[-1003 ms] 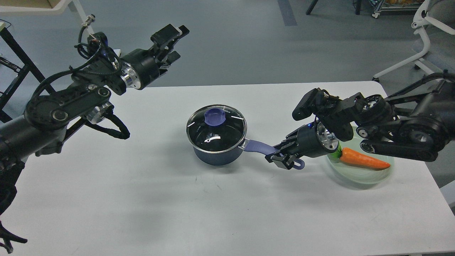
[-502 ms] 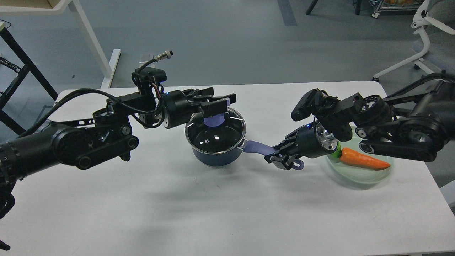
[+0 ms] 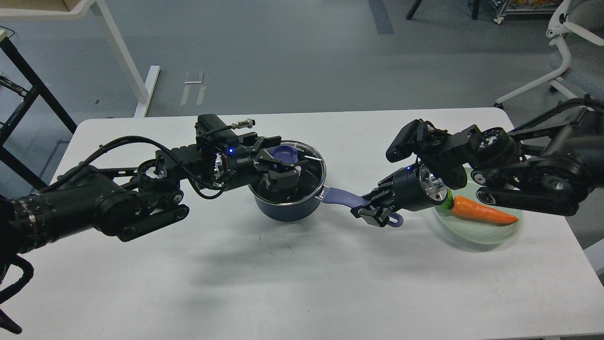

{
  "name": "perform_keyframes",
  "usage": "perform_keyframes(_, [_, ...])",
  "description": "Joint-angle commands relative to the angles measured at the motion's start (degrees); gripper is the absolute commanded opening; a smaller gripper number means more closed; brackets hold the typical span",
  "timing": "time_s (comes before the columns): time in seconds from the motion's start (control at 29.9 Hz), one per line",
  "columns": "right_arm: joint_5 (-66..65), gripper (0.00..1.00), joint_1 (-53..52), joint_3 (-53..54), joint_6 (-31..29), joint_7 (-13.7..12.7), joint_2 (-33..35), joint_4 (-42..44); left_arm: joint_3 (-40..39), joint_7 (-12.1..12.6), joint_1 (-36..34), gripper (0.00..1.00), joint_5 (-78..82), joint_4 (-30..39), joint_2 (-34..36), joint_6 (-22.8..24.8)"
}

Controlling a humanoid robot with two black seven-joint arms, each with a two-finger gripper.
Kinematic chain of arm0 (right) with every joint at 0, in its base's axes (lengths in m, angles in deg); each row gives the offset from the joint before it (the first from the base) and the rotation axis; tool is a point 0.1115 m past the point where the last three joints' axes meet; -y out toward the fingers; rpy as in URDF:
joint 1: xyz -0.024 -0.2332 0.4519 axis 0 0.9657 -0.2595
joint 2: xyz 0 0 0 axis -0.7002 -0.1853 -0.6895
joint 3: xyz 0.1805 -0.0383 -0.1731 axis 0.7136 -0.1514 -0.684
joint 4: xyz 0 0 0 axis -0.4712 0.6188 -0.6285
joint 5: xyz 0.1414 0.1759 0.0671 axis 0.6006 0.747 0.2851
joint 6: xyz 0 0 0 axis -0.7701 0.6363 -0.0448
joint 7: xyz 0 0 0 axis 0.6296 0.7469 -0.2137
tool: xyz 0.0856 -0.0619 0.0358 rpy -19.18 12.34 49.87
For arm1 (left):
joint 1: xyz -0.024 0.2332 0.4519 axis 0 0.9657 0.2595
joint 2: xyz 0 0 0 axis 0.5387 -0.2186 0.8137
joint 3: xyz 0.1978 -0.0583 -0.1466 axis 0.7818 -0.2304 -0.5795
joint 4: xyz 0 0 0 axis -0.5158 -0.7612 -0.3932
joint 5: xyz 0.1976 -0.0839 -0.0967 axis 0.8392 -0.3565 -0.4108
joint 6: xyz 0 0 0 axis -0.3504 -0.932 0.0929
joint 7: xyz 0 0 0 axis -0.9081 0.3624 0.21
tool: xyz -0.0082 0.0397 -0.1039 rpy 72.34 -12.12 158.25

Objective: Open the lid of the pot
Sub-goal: 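Reach the left gripper over the pot and grasp the blue lid knob, then lift the glass lid off the pot with the left gripper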

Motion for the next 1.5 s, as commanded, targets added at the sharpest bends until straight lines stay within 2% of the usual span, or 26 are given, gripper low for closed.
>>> perform_keyframes(0.0, [0.0, 0.19, 0.0, 0.01, -0.03, 0.01, -0.22, -0.02, 0.12, -0.03, 0.1, 0.98, -0.02, -0.03, -0.38, -0.29])
perform_keyframes(0.17, [0.0, 0.19, -0.08, 0.01, -0.03, 0.01, -0.31, -0.02, 0.12, -0.12, 0.45, 0.93, -0.11, -1.61, -0.38, -0.29])
perform_keyframes(0.23, [0.0, 0.19, -0.26, 0.01, -0.03, 0.01, -0.4, -0.02, 0.12, -0.29, 0.8, 0.83, -0.11, -2.14, -0.38, -0.29])
perform_keyframes(0.5, [0.0, 0.19, -0.44, 0.01, -0.03, 0.01, -0.57, 0.25, 1.88, -0.47, 0.89, 0.55, -0.37, -1.97, -0.11, -0.38])
perform_keyframes(0.64, [0.0, 0.2, -0.44, 0.01, 0.06, 0.01, -0.57, 0.25, 1.7, -0.47, 0.63, 0.47, -0.46, -1.44, 0.24, -0.38])
perform_keyframes(0.77, [0.0, 0.2, -0.52, 0.01, 0.06, 0.01, -0.31, 0.33, 1.26, -0.64, -0.16, 0.43, -0.55, 0.4, 0.94, -0.29])
perform_keyframes(0.97, [0.0, 0.2, -0.61, 0.01, 0.06, 0.01, -0.05, 0.25, 0.82, -1.43, -2.54, 0.42, -0.73, 2.34, 4.98, -0.21])
perform_keyframes(1.2, [0.09, 0.2, -0.61, -0.08, 0.06, 0.01, 0.13, 0.16, 1.26, -1.87, -3.51, 0.42, -3.01, 2.25, 13.85, -0.21])
perform_keyframes(1.3, [0.18, 0.2, -0.61, -0.08, 0.06, 0.01, 0.13, 0.07, 1.88, -1.87, -2.54, 0.41, -3.01, 2.25, 17.45, -0.29])
perform_keyframes(1.47, [0.09, 0.2, -0.88, -0.08, 0.06, 0.01, 0.22, 0.07, 1.79, -2.66, 3.25, 0.41, -3.01, 2.25, 21.94, -1.43])
